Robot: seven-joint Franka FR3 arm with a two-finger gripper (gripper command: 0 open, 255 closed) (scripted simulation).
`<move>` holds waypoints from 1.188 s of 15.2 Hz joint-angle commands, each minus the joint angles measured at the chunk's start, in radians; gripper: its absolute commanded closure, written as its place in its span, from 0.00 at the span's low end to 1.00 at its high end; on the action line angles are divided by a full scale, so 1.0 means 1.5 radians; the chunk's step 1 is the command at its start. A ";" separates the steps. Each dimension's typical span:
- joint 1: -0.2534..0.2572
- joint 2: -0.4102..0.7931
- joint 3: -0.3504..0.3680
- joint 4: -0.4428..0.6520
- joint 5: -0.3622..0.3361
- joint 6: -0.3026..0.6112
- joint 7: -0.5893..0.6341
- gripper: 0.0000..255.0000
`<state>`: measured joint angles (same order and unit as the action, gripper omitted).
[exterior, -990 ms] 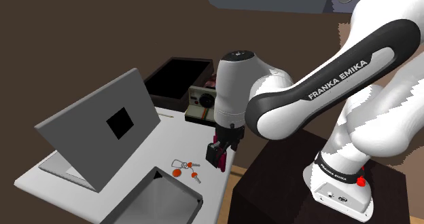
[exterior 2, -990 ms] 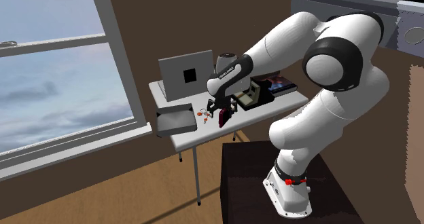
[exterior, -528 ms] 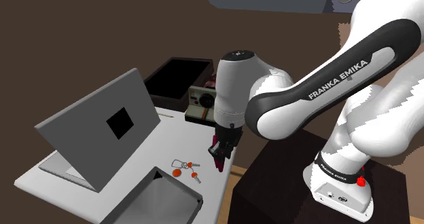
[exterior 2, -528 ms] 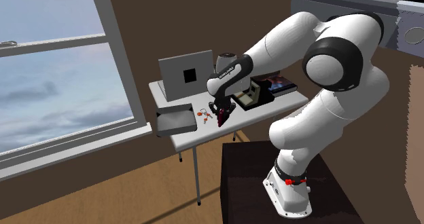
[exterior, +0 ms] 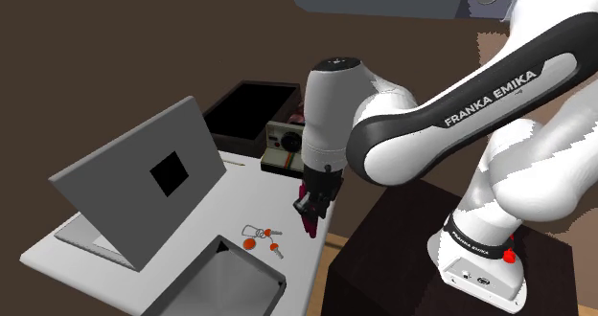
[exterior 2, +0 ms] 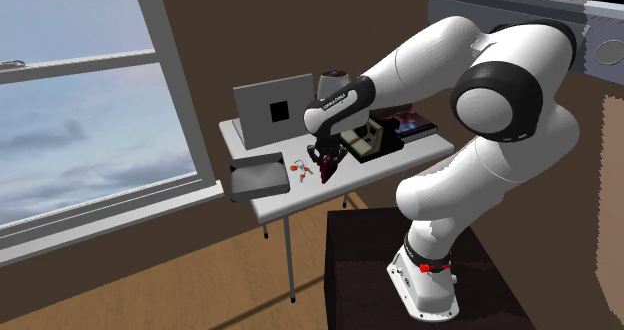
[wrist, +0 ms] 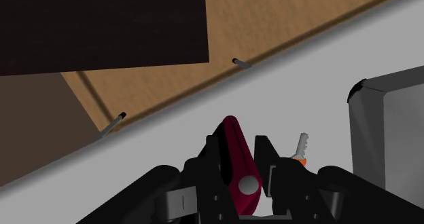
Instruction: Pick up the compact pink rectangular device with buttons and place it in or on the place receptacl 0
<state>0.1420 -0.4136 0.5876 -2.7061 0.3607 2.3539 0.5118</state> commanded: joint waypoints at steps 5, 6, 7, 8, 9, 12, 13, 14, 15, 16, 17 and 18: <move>0.006 -0.047 -0.020 0.024 0.000 -0.070 -0.004 1.00; 0.007 -0.054 -0.023 0.029 -0.001 -0.082 -0.004 1.00; 0.007 -0.060 -0.026 0.034 -0.002 -0.093 -0.004 1.00; 0.008 -0.066 -0.030 0.039 -0.003 -0.104 -0.004 1.00; 0.008 -0.072 -0.033 0.044 -0.004 -0.115 -0.004 1.00; 0.009 -0.088 -0.042 0.061 -0.008 -0.148 -0.004 1.00; 0.009 -0.092 -0.044 0.067 -0.009 -0.158 -0.004 1.00; 0.009 -0.097 -0.047 0.073 -0.011 -0.169 -0.003 1.00; 0.009 -0.101 -0.050 0.079 -0.012 -0.179 -0.003 1.00; 0.008 -0.105 -0.053 0.085 -0.014 -0.189 -0.003 1.00; 0.008 -0.109 -0.056 0.091 -0.015 -0.200 -0.003 1.00; 0.008 -0.112 -0.058 0.096 -0.016 -0.207 -0.002 1.00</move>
<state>0.1540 -0.5752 0.5050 -2.5688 0.3378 2.0567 0.5083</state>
